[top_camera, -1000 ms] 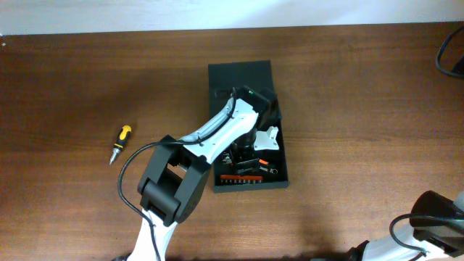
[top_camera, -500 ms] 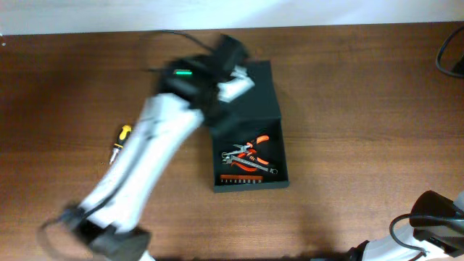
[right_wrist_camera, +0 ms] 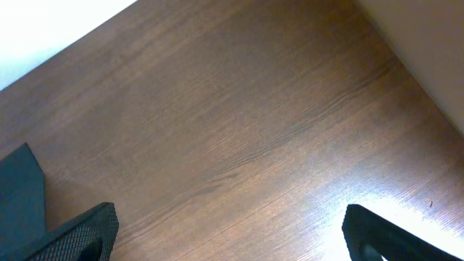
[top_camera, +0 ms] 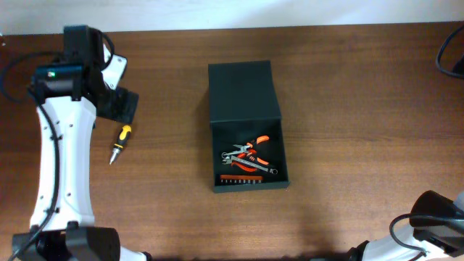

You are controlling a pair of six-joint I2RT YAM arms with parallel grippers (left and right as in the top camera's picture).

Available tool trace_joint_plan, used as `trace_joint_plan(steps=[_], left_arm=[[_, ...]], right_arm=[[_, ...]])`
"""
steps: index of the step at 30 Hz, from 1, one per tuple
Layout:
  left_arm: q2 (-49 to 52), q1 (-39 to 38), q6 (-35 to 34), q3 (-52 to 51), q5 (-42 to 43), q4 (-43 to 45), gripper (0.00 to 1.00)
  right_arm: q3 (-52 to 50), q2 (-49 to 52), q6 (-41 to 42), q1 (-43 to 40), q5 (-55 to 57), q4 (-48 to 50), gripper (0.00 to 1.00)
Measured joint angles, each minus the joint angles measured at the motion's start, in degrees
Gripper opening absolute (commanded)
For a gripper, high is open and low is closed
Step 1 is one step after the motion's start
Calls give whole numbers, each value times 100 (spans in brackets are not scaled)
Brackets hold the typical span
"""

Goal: Pack container
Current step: 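Lower the left gripper onto the yellow-black screwdriver handle and close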

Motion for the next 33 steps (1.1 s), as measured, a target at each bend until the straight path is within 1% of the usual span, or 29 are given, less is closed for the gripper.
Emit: trace_joint_plan(steps=[3,5,9,10,13,17,23,33], left_arm=[[-2,184,232,-804,350,785,99],[15,348,459,-1528,614,1314,99],[20,509,905,-2374,791,2144,99],[26,542,997,-2518,813,2194,99],[33,761,1198,-3110,938,2881,99],[44,1095,1368,-3628,1217,3449,99],[284,1226,1478,-3829,1423,3729,99],[1049,1226,1379,-3834,1598,3764,99]], right_arm=[[0,0,2,0,2,9,99],[0,0,4,0,2,24,99],[0,4,4,0,0,22,99],[0,4,7,0,2,20,99],[0,4,4,0,2,-4,99],[0,4,4,0,2,-44,99],[0,4,-26,0,2,-87,99],[0,4,-59,0,2,-90,99]])
